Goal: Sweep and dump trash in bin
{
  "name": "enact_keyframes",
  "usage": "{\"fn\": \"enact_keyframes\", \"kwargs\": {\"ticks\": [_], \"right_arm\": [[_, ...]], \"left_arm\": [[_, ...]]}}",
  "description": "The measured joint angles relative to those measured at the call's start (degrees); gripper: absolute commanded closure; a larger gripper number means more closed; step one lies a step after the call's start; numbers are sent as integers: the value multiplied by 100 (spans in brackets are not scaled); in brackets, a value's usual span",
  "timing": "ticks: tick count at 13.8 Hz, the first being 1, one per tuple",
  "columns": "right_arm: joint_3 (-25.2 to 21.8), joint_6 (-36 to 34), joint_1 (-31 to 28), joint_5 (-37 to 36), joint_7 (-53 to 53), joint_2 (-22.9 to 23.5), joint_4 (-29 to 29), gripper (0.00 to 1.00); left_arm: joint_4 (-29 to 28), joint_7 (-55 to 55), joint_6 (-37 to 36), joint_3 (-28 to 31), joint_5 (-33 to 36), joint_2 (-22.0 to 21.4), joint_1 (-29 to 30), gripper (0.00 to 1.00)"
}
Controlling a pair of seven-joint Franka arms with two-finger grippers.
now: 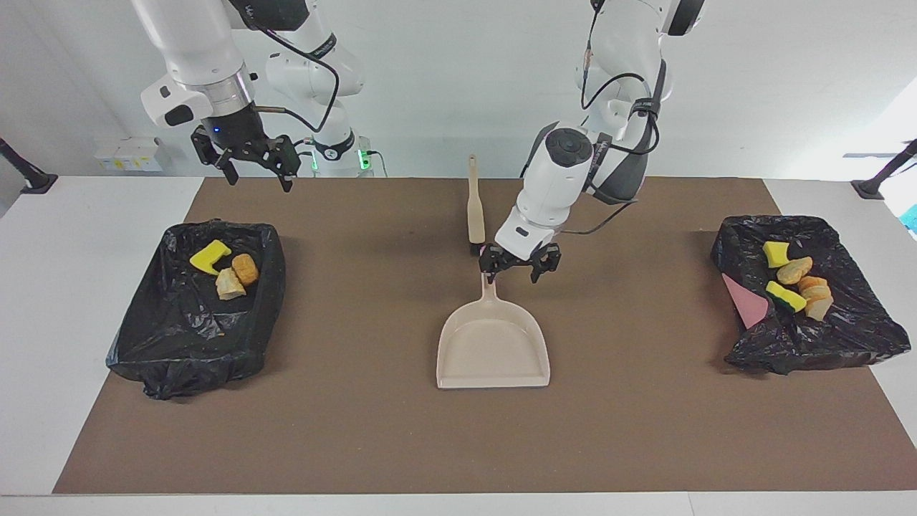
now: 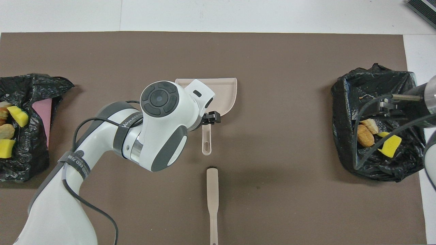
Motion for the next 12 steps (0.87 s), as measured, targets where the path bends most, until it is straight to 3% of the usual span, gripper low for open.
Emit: {"fn": "enact_keyframes", "kwargs": {"ticks": [12], "right_arm": [[-2,0,-10,3,0,0,0,0]], "left_arm": [[304,3227,-1324,50,1,-776,2186,0]]}}
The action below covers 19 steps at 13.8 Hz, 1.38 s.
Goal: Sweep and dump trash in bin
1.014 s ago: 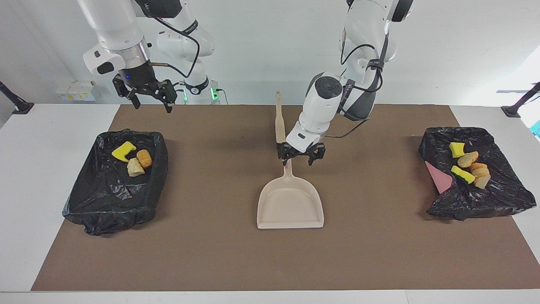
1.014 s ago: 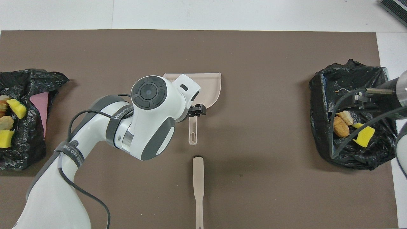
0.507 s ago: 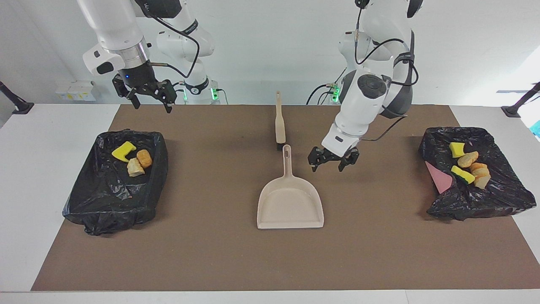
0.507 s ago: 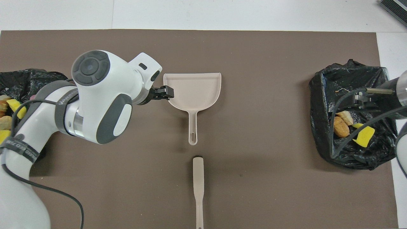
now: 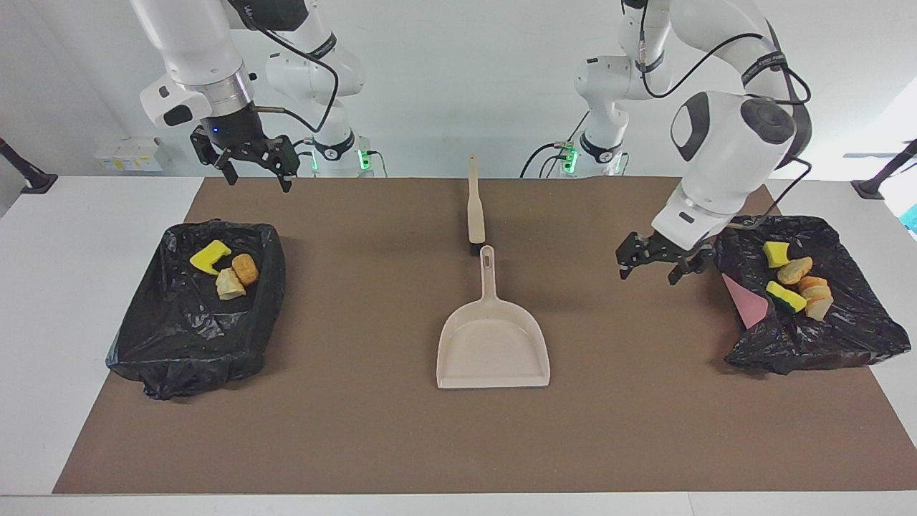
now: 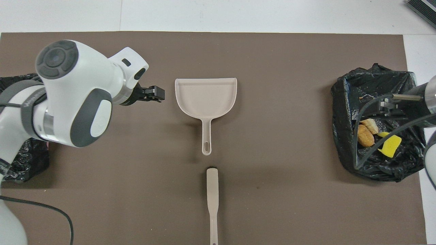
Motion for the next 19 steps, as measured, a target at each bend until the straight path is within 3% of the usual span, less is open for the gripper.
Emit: {"fn": "enact_keyframes", "kwargs": {"ticks": [6,11,19], "right_arm": [[0,0,-1,0,0,0,0,0],[0,0,-1,0,0,0,0,0],[0,0,-1,0,0,0,0,0]], "left_arm": [[3,267,-446,1,10,-375,461,0],[363,299,-1089,-66,745,-434,445,0],[440,186,-1143,10,480,-551,457,0]]}}
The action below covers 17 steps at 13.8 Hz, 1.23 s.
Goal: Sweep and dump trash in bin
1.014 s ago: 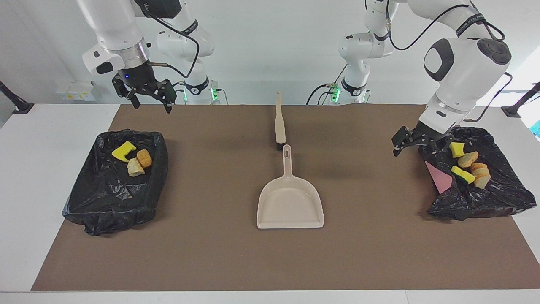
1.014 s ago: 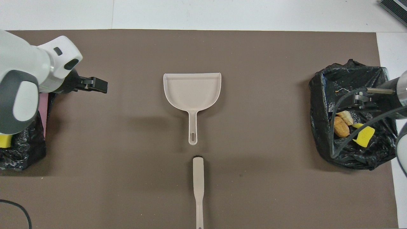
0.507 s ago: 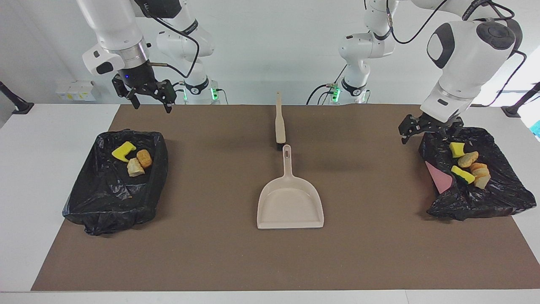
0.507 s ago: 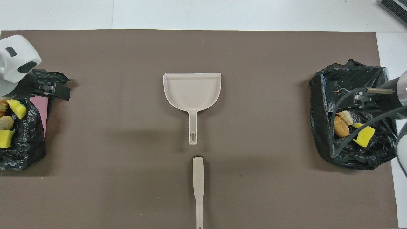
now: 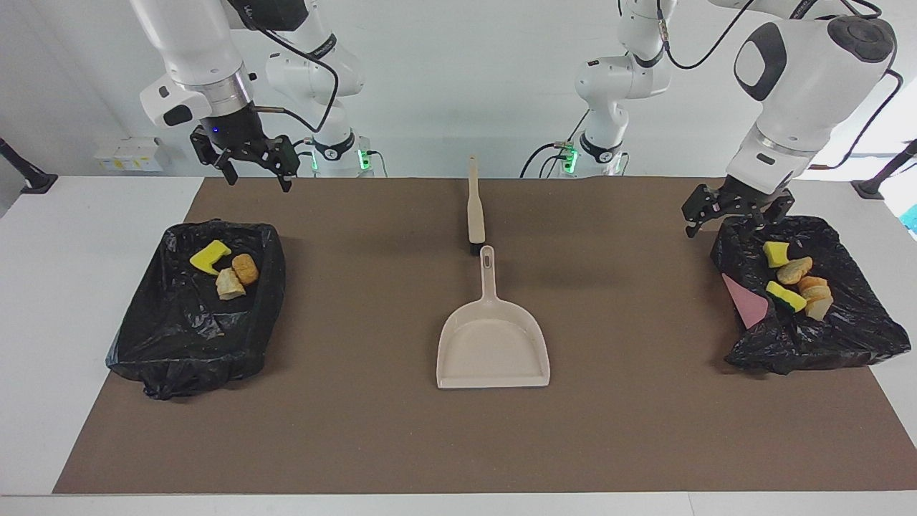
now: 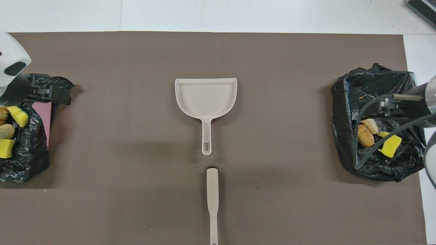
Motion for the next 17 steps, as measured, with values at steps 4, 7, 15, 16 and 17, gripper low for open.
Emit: {"fn": "enact_keyframes", "kwargs": {"ticks": [4,7,15,16,17], "right_arm": [[-2,0,-4,0,0,0,0,0],[-2,0,-7,0,0,0,0,0],[-2,0,-10,0,0,0,0,0],[-2,0,-12,0,0,0,0,0],[-2,0,-14,0,0,0,0,0]], "left_arm": [[54,0,-6,46,-1,-8,-57,0],[93,1,-32,341,-4,-12,-289,0],[341,3,-703,398,-5,-27,-328,0],[351,3,-741,396,-5,-28,-357,0],[351,3,-762,392,-6,-28,-391,0]]}}
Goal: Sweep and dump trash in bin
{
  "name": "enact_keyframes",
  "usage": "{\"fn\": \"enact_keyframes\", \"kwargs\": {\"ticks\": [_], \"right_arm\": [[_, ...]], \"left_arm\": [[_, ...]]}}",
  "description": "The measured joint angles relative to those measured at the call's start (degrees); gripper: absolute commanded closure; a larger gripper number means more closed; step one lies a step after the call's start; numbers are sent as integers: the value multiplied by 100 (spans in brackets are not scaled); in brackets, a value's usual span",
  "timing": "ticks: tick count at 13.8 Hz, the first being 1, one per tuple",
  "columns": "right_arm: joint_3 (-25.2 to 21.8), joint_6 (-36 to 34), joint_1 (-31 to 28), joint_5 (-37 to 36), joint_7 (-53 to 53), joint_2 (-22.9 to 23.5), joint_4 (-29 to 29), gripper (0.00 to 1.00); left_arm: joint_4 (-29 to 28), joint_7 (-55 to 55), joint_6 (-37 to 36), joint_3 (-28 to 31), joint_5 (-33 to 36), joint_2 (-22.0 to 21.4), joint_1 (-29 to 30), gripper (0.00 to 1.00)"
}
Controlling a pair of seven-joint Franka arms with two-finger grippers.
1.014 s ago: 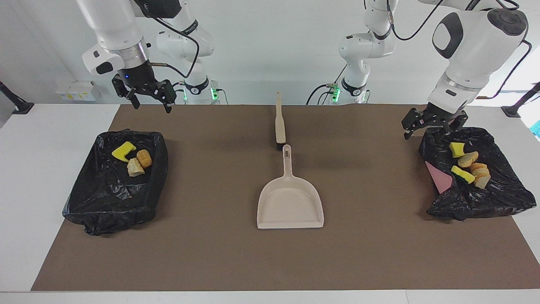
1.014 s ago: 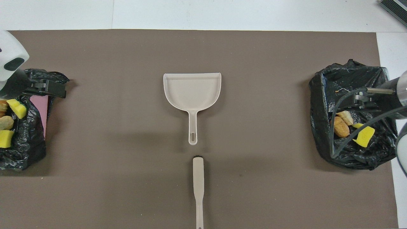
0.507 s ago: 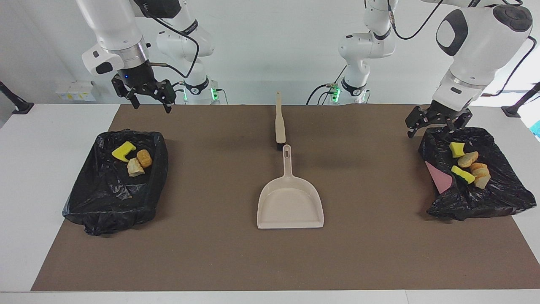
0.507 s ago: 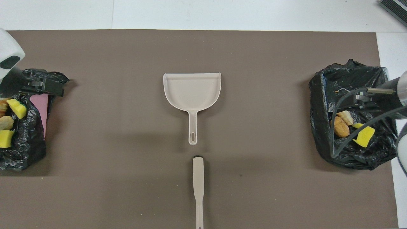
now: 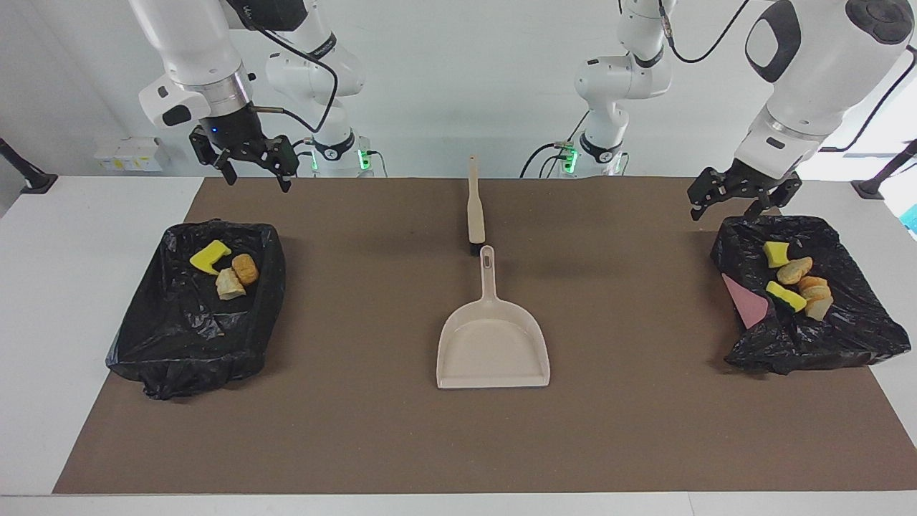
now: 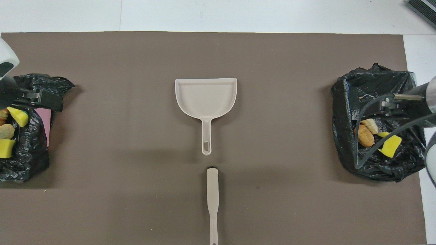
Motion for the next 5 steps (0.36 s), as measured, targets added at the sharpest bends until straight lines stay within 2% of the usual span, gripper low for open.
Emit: {"fn": "enact_keyframes", "kwargs": {"ticks": [5], "right_arm": [[0,0,-2,0,0,0,0,0]], "left_arm": [[24,0,-53,-152,-11,-64,-65,0]]}}
